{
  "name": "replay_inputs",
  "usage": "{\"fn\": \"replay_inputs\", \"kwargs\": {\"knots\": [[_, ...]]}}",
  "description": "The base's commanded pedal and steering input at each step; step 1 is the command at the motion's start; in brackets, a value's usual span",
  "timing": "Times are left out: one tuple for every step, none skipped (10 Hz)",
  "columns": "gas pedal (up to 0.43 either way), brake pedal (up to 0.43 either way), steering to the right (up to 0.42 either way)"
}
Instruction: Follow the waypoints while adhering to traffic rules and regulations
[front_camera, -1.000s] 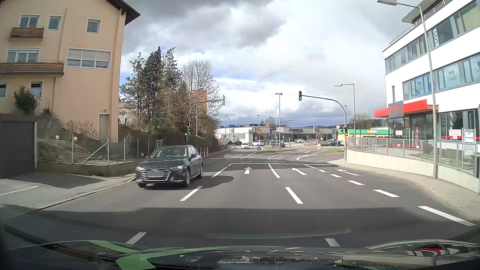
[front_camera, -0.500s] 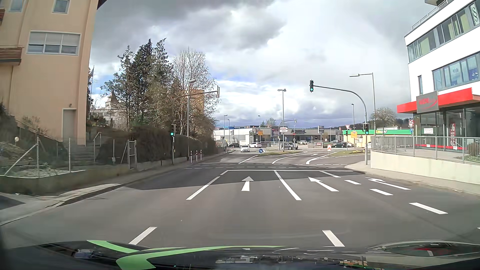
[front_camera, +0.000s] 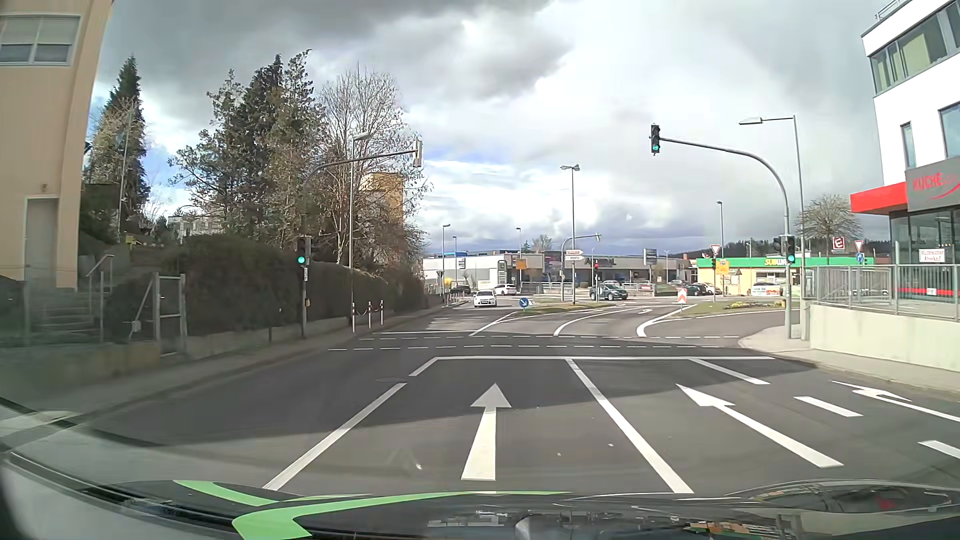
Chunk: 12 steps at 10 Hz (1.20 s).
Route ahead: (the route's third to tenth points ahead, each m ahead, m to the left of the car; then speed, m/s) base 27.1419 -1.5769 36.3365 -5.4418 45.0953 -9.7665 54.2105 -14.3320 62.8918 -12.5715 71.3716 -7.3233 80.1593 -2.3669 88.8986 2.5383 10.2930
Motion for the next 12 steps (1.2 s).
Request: {"fn": "replay_inputs", "kwargs": {"knots": [[0.0,0.189,0.006],[0.0,0.189,0.009],[0.0,0.195,0.011],[0.0,0.201,0.011],[0.0,0.207,0.011],[0.0,0.207,0.011],[0.0,0.213,0.011],[0.0,0.213,0.012],[0.0,0.213,0.012],[0.0,0.213,0.012],[0.0,0.226,0.014],[0.0,0.226,0.015]]}}
